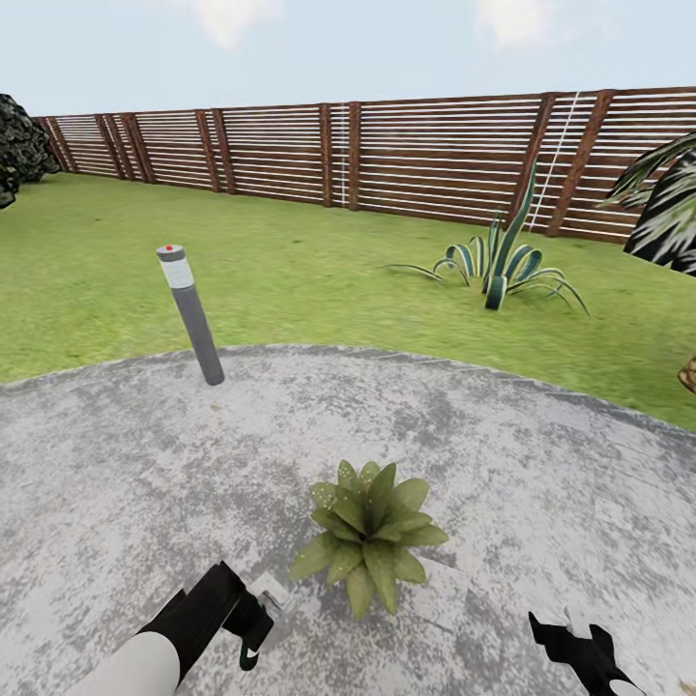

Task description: Pick up the pesticide atomizer in the garden and spray insectifuge to fully cover both potted plants in the garden.

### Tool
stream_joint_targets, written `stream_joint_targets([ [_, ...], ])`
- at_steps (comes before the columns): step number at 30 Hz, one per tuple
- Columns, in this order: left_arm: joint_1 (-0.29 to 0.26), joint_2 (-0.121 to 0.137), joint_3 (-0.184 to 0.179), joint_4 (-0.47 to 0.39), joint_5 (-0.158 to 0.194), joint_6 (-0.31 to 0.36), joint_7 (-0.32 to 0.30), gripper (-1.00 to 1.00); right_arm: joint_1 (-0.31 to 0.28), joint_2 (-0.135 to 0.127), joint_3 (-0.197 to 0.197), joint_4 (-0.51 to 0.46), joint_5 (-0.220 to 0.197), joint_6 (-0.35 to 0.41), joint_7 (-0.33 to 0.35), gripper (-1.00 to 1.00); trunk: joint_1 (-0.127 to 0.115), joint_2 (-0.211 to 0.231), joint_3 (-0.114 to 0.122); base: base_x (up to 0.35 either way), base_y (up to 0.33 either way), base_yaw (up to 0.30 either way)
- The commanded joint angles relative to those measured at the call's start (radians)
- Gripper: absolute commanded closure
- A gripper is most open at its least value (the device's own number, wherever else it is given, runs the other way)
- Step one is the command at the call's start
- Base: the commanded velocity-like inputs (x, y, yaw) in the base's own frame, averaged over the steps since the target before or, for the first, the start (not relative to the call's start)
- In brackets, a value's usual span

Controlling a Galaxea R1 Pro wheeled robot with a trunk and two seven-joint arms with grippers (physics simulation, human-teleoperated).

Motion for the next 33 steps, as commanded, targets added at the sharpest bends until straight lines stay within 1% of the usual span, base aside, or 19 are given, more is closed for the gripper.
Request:
stream_joint_targets([
  [1,0.0,0.0,-0.001,-0.002,-0.01,0.002,-0.008,1.0,-0.001,0.0,-0.009,0.0,0.004,-0.004,0.007,-1.0,0.0,0.0,-0.001,0.055,-0.006,0.006],
  [6,0.0,0.002,-0.004,-0.003,-0.01,0.003,-0.006,1.0,-0.001,-0.003,-0.009,0.0,0.004,-0.005,0.007,-1.0,0.0,0.0,-0.001,0.179,-0.114,0.001],
  [9,0.0,0.002,-0.006,-0.001,-0.01,0.003,-0.005,1.0,-0.001,-0.003,-0.008,0.0,0.004,-0.005,-0.037,-1.0,0.0,0.0,-0.001,0.055,-0.037,0.0],
  [12,0.0,0.005,-0.01,0.007,-0.011,0.003,-0.005,1.0,-0.001,0.0,-0.007,0.0,0.004,-0.004,-0.056,-1.0,0.0,0.0,-0.001,0.01,-0.007,0.0],
  [13,0.0,0.015,-0.009,0.012,-0.01,0.003,-0.005,1.0,-0.001,0.001,-0.007,0.0,0.004,-0.004,-0.059,-1.0,0.0,0.0,-0.001,0.001,0.0,0.132],
  [14,0.0,0.015,-0.01,0.014,-0.011,0.003,-0.005,1.0,-0.001,0.003,-0.007,0.001,0.004,-0.004,-0.06,-1.0,0.0,0.0,-0.001,0.0,0.0,0.234],
  [17,0.0,0.015,-0.01,0.013,-0.019,0.003,-0.005,1.0,-0.001,0.004,-0.007,0.003,0.004,-0.004,-0.059,-1.0,0.0,0.0,-0.002,0.0,0.0,0.26],
  [26,0.0,0.01,-0.01,0.013,-0.022,0.002,-0.005,1.0,-0.001,0.004,-0.007,0.002,0.004,-0.004,-0.057,-1.0,0.0,0.0,-0.005,0.002,-0.007,0.264],
  [33,0.0,0.01,-0.011,0.013,-0.022,0.002,-0.004,1.0,-0.001,0.004,-0.007,0.002,0.004,-0.004,-0.057,-1.0,0.0,0.0,-0.005,0.09,-0.228,0.096],
])
